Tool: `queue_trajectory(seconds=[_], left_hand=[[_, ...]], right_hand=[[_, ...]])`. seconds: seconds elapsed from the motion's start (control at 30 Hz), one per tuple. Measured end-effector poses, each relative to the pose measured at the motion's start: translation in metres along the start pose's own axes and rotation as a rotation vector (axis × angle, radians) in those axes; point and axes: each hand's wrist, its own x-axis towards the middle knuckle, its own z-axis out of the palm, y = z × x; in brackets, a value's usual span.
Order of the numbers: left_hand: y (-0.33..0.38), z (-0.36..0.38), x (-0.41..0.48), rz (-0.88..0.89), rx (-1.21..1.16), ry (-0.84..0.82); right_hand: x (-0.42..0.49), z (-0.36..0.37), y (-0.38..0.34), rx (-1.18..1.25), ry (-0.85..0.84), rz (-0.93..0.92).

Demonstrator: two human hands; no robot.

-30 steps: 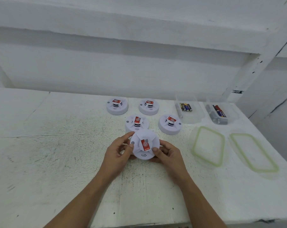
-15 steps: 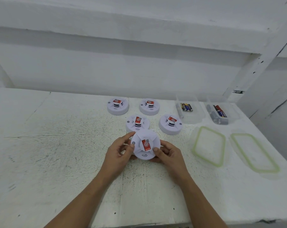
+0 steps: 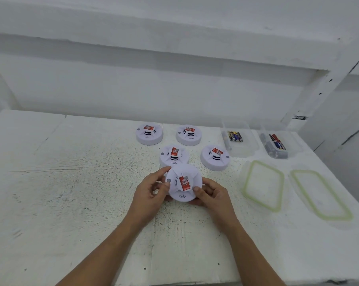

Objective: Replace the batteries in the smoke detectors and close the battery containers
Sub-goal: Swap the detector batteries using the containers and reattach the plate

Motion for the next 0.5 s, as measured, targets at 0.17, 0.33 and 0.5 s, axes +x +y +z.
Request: queue_trajectory(seconds=[0.17,0.33,0.5], left_hand=[[0.002,0.002,-0.001,0.023,0.072,0.055],[0.004,0.001,-0.003,0.024,0.108,0.203],[0.01,-0.012,0.001,-0.004,0.074,0.39]], right_hand=[[0.001,0.002,0.004,-0.106,0.035,-0.036],[0.002,0.016,0.012,-0.331,0.109,-0.121],[0.017,0.047,-0.003,-0.501,0.037,-0.181]])
